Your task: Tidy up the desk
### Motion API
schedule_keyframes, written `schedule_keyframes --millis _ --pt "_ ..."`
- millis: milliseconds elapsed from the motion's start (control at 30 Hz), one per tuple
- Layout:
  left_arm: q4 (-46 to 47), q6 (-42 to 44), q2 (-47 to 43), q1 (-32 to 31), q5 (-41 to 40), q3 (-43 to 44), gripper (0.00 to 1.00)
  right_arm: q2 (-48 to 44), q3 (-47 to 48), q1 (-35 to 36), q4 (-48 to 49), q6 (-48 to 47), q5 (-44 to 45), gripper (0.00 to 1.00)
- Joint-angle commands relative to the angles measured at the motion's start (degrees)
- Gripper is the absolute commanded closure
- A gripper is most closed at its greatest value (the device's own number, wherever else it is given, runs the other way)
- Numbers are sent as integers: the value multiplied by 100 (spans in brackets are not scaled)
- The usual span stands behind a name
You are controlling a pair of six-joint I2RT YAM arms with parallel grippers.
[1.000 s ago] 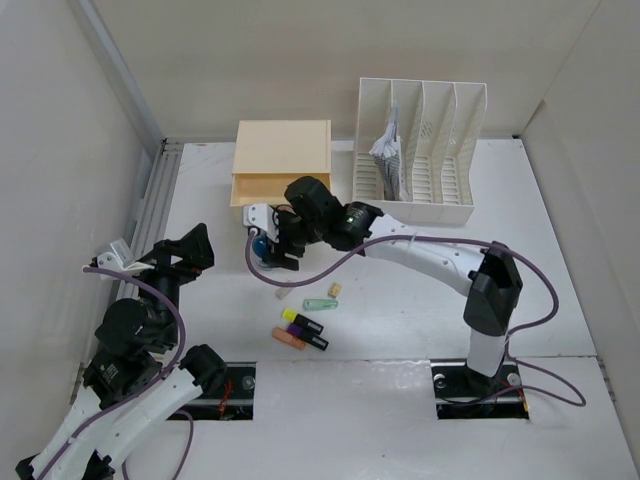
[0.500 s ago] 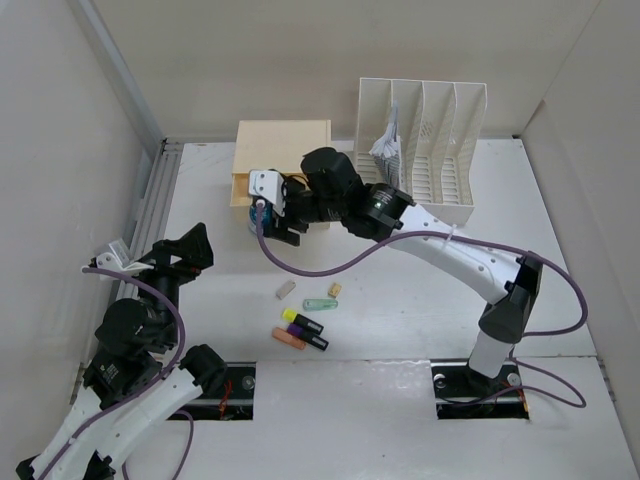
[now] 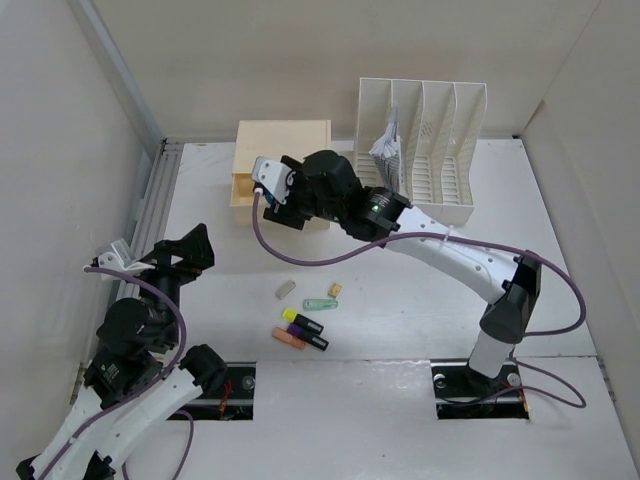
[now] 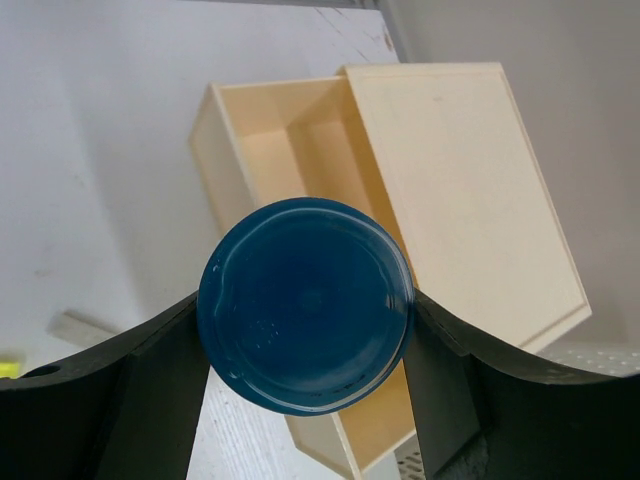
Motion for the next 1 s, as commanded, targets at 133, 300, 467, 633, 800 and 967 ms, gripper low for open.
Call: schedule_keyframes --millis 133,300,467,633,800,967 --pt "126 -9 43 27 -10 -40 6 -251 -25 -291 1097 225 814 67" --pt "126 -9 43 27 -10 -40 6 -198 -25 -449 1229 287 868 67" --pt "126 -9 43 27 -10 -40 6 47 -25 -564 1116 340 683 67" --pt "126 -9 43 27 -10 -40 6 100 36 -564 808 463 279 67" --pt "126 -9 43 27 -10 -40 6 162 89 -564 649 515 7 67" --pt "126 -9 43 27 43 -40 6 214 151 -564 351 568 -239 65"
